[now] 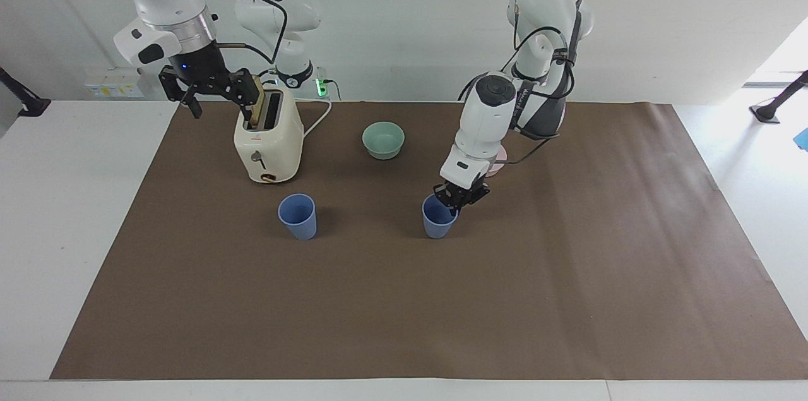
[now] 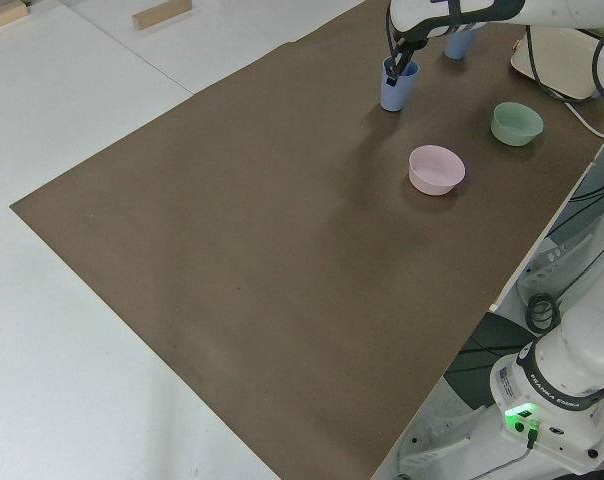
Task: Stack blue cups with both arms
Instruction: 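Carry the blue cup with the left gripper toward the table center, then set the blue cup down and open the left gripper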
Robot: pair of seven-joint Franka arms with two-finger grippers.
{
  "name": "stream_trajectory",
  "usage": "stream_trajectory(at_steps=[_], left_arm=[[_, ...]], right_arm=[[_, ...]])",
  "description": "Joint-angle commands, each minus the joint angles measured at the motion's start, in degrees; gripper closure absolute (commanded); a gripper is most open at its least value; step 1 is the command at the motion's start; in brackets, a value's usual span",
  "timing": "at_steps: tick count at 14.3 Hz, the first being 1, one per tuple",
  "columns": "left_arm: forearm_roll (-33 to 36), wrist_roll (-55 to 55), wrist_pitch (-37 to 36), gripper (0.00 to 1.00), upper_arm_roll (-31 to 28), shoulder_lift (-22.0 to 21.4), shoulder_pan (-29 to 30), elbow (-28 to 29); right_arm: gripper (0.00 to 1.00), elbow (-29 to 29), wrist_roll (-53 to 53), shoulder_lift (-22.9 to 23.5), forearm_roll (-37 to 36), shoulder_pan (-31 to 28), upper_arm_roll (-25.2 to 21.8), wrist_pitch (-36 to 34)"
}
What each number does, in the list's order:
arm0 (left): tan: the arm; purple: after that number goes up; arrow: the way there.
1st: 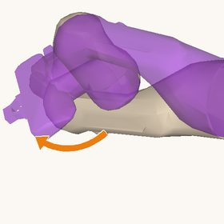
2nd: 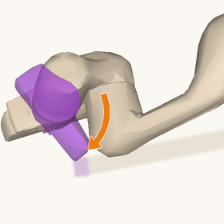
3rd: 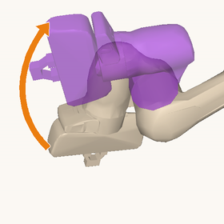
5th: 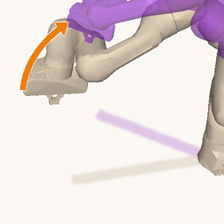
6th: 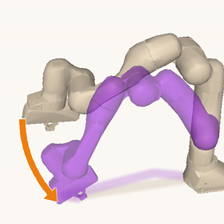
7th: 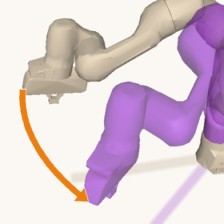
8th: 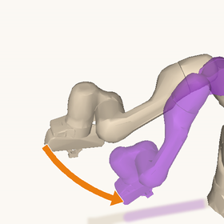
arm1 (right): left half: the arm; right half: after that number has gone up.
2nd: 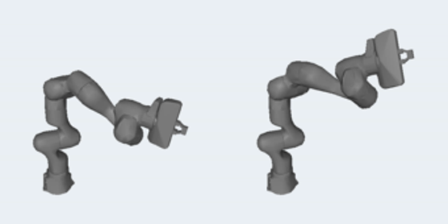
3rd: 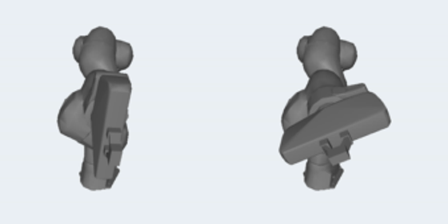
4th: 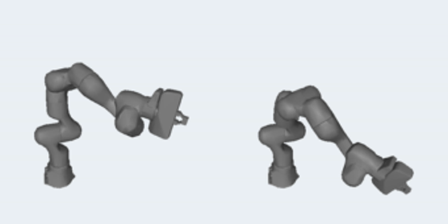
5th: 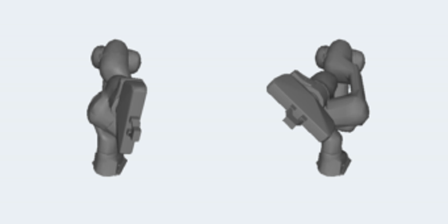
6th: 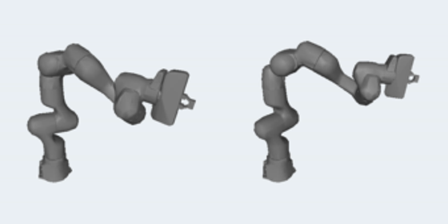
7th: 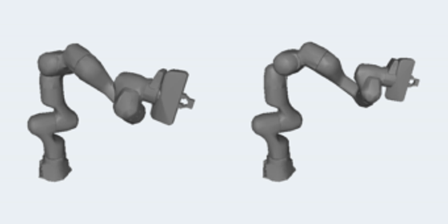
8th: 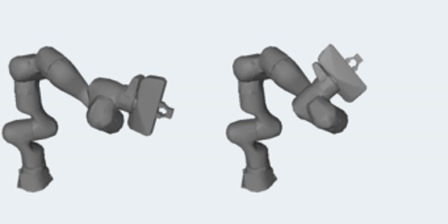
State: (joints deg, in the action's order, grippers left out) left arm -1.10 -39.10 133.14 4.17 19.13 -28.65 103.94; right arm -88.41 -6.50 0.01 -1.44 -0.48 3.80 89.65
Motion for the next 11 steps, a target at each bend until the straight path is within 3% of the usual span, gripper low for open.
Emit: stream_trajectory(at_steps=[1, 2, 3, 8, 11], left_arm=[[1.5, -2.6, 1.9, 0.87, -1.1, 0.2, -1.4, 0.4], [1.5, -3.2, 1.7, 0.30, -1.1, 0.3, -1.4, 0.2], [1.5, -3.1, 1.1, 0.00, -1.2, 0.3, -1.3, 0.0], [3.7, -2.3, -7.7, 0.00, -1.8, -2.4, 1.5, -3.3], [3.8, 3.7, -10.9, 0.00, -1.7, -5.3, 5.6, -2.9]], right_arm=[[0.00, -1.3, 0.7, -1.2, 0.6, -0.9, 0.3, 0.3], [0.00, -1.2, 0.7, -1.2, 0.6, -0.9, 0.3, 0.3], [0.00, -1.3, 0.7, -1.2, 0.6, -0.9, 0.3, 0.3], [0.00, -1.2, 0.8, -0.8, 1.3, -0.8, 0.7, 2.6], [0.00, -2.6, 0.6, -1.2, 2.7, -0.9, 0.5, 4.5]])
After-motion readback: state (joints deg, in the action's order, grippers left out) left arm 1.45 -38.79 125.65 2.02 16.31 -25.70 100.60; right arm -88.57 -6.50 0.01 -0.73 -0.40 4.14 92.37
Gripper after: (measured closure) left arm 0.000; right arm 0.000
